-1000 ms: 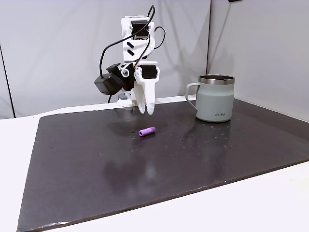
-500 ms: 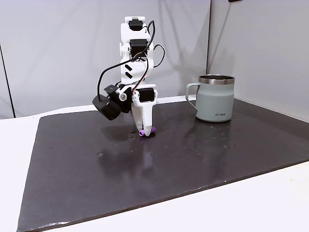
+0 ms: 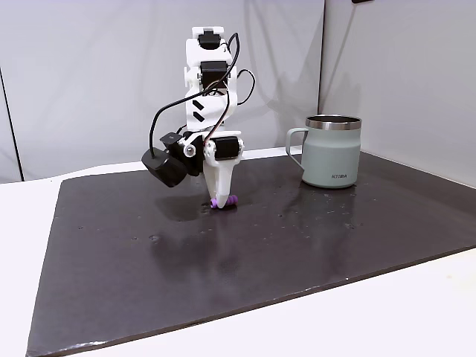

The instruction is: Grasp a pengrip and put it in the cup.

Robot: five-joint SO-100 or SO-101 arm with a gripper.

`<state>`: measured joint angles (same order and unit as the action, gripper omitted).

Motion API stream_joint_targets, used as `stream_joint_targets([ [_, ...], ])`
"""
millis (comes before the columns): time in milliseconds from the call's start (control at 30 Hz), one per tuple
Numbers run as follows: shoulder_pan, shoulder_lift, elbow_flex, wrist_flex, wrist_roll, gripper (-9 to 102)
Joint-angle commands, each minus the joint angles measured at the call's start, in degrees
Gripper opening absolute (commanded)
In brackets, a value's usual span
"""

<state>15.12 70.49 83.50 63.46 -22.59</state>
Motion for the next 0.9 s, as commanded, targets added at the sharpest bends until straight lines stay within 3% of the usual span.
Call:
stream_joint_targets([
  [0,0.62,5.1,-2.72,2.2,0.35,0],
  [467,-8.35,30.67,-3.87,16.35,3.16,0],
  [867,-24.43,34.45,-13.01,26.98,14.5,0],
])
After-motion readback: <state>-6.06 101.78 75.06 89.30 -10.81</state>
